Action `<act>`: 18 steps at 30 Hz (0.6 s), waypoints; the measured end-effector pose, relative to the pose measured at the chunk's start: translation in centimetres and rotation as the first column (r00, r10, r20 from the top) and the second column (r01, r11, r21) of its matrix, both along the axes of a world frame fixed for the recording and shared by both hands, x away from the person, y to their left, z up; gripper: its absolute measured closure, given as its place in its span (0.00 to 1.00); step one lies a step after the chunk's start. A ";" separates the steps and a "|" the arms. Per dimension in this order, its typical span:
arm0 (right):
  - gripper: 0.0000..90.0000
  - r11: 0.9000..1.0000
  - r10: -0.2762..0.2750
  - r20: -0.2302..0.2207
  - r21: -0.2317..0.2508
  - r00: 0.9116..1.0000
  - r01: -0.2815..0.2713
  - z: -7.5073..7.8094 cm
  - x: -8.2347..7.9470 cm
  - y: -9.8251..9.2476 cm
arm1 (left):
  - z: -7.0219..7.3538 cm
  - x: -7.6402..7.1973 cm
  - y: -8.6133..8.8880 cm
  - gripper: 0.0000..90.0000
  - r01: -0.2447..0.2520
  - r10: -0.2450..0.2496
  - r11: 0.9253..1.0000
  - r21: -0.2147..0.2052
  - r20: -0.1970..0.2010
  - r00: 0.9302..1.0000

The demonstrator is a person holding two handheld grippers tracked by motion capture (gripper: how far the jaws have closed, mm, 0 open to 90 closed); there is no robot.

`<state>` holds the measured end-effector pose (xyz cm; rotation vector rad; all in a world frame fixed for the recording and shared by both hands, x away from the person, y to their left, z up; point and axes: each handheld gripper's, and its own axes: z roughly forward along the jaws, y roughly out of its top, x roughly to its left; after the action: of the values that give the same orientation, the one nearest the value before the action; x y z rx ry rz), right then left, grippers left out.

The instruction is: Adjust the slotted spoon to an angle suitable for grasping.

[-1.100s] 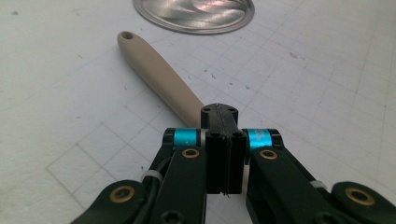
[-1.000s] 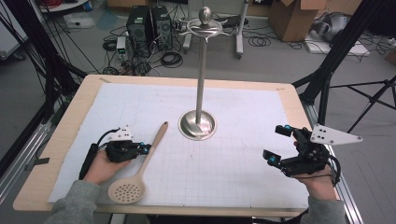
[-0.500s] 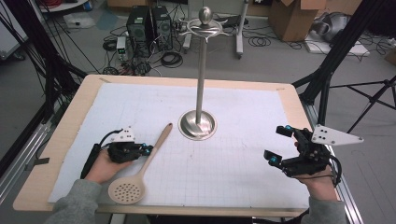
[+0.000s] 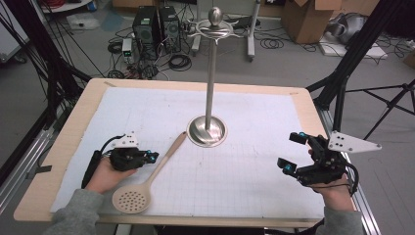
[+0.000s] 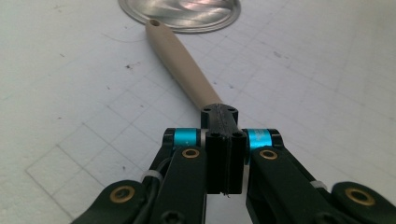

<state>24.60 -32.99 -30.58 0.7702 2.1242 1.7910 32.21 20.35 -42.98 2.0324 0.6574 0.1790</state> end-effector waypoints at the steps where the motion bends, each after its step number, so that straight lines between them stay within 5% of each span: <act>1: 0.02 1.000 -0.002 0.000 0.004 1.000 0.002 0.1 0.0 0.0 | 0.2 -0.3 0.0 0.99 0.023 -0.023 1.000 -0.014 0.004 1.000; 5: 0.02 1.000 0.012 0.011 -0.005 1.000 -0.012 0.3 -0.1 0.4 | 0.5 -1.2 -1.1 0.99 0.104 -0.105 0.995 0.007 0.013 0.994; 11: 0.02 1.000 0.018 0.003 -0.004 1.000 -0.018 0.1 0.1 0.7 | 0.2 -1.6 -2.2 0.99 0.120 -0.119 0.989 0.085 -0.014 0.993; 18: 0.02 0.999 0.039 -0.012 -0.020 0.999 -0.039 -0.3 0.5 1.4 | 0.2 -1.6 -1.8 0.99 0.143 -0.141 0.988 0.066 -0.034 0.989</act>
<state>25.12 -31.59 -30.86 0.7411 2.1752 1.7860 30.57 18.59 -42.80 2.1428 0.5283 0.0896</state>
